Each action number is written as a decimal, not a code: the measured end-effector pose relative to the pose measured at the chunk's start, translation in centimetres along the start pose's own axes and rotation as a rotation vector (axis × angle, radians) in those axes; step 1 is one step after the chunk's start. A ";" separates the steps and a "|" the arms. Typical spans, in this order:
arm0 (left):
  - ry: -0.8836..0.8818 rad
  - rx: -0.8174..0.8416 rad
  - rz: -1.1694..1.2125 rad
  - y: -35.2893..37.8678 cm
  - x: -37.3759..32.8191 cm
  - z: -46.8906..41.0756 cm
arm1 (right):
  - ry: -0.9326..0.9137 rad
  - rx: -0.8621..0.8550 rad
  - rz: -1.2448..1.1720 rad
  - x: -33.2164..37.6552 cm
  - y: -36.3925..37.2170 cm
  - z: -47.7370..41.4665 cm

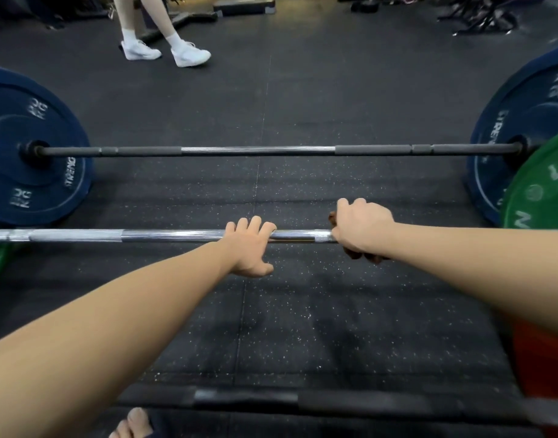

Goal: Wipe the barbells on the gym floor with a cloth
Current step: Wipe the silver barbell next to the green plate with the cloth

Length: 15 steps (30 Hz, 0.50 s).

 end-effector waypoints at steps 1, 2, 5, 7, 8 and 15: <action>0.006 0.001 -0.002 0.0 0.0 0.0 | -0.035 0.007 -0.024 1.7 -0.1 0.0; 0.012 0.004 -0.002 0.0 0.0 -0.1 | -0.070 0.020 -0.056 3.5 0.0 -0.1; 0.022 0.011 0.009 0.0 0.2 -0.1 | -0.164 0.055 -0.140 8.7 0.2 -0.3; 0.021 0.030 0.008 0.2 0.3 -0.2 | -0.199 0.067 -0.148 10.7 0.2 -0.5; 0.021 0.034 0.004 0.2 0.4 -0.2 | -0.204 0.071 -0.147 11.1 0.2 -0.6; 0.050 0.001 0.055 0.2 0.4 -0.2 | -0.170 0.058 -0.118 8.0 0.1 0.4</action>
Point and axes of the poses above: each hand's wrist, its own z-axis away from the middle knuckle, its own y-axis out of the palm, x = y × z, the point moved 9 cm from there along -z, towards the middle knuckle, and after that the axes turned 14 degrees about x, right-handed, at the moved point
